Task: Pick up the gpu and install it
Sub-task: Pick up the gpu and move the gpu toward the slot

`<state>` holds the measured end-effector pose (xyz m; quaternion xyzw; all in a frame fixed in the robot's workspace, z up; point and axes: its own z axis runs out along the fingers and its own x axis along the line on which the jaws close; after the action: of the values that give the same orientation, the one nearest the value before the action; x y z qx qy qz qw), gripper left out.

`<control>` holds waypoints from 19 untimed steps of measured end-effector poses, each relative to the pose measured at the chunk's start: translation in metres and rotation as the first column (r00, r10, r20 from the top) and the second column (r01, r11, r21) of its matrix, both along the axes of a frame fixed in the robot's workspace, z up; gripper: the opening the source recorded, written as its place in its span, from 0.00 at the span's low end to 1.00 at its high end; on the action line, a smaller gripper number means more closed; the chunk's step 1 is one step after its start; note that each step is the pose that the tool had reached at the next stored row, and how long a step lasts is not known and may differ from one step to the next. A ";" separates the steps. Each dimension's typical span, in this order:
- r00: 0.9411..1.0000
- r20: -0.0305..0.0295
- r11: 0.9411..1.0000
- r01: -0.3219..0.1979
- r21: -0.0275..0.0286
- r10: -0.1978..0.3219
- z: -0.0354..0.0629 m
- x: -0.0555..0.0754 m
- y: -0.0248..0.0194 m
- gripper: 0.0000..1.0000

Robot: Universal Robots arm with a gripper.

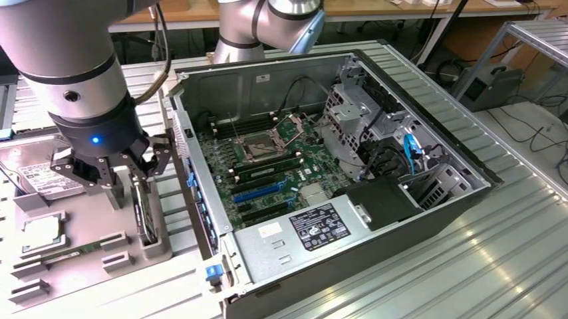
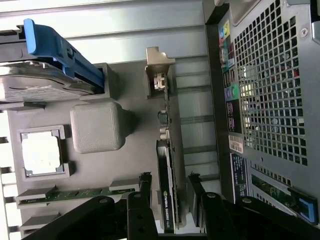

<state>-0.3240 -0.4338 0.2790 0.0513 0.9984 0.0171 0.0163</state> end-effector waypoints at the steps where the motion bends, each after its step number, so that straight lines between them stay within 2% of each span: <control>1: 1.000 0.000 1.000 0.000 0.000 0.000 -0.0014 0.000 0.0002 0.42; 8: 1.000 0.007 1.000 0.000 0.000 0.000 -0.0113 -0.003 0.0015 0.42; 19: 1.000 0.028 1.000 0.000 0.000 0.000 -0.0234 -0.008 0.0059 0.42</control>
<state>-0.3319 -0.4279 0.2555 0.0512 0.9981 0.0178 0.0305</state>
